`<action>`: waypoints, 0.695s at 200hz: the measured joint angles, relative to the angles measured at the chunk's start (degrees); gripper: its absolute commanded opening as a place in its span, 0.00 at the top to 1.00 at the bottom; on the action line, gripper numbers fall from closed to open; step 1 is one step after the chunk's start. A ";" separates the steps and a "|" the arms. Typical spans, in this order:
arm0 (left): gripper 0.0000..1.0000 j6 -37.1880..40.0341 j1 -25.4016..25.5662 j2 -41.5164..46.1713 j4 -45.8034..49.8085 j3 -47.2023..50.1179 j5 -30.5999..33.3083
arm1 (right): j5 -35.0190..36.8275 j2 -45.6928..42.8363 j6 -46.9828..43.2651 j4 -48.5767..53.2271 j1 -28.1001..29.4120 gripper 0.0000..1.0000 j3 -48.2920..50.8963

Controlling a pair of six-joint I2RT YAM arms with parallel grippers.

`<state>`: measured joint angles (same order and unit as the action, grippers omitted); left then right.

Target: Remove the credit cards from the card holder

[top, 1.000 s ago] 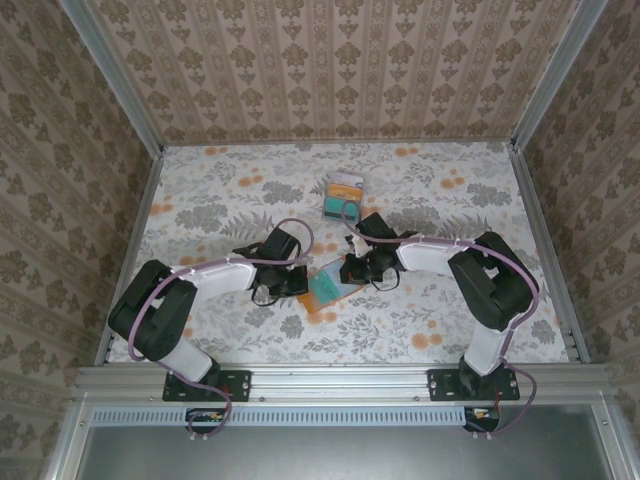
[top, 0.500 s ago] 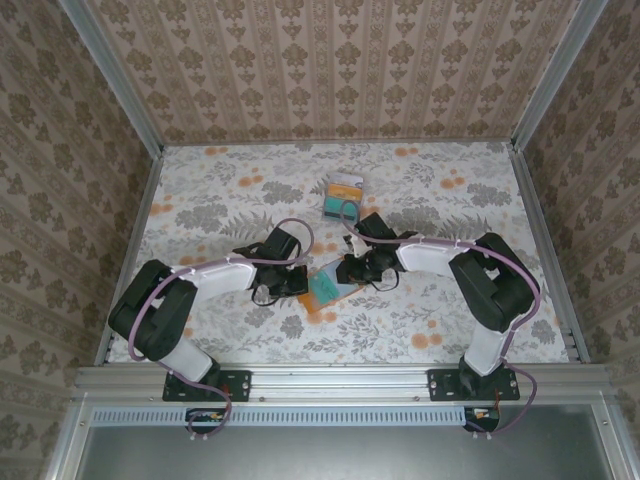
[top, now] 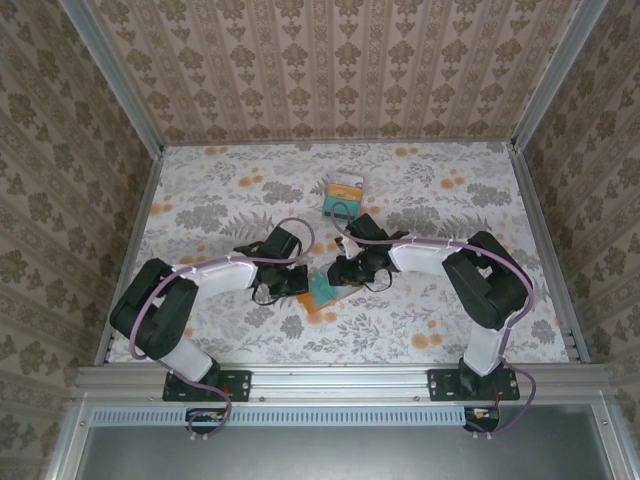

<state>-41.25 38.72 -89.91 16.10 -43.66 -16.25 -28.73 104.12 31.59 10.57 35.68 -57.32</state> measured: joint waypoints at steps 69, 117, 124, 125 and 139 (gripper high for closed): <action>0.96 0.39 0.00 -0.26 0.44 -0.42 0.00 | 0.15 0.92 -2.05 1.75 0.00 0.70 -4.61; 0.96 0.42 0.00 -0.26 0.46 -0.42 0.00 | -0.07 3.96 -3.02 2.12 0.02 0.71 -5.49; 0.96 0.39 0.00 -0.28 0.46 -0.44 0.00 | -0.09 4.00 -3.04 2.12 0.07 0.71 -5.49; 0.96 0.42 0.00 -0.28 0.44 -0.44 0.00 | -0.09 4.00 -3.06 2.12 0.09 0.71 -5.49; 0.96 0.42 0.00 -0.37 0.55 -0.55 0.00 | -0.26 4.00 -3.15 2.10 0.24 0.72 -5.49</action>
<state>-40.84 38.72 -90.28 16.64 -44.21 -16.25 -28.99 108.12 28.45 12.67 35.92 -62.81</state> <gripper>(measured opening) 0.048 0.287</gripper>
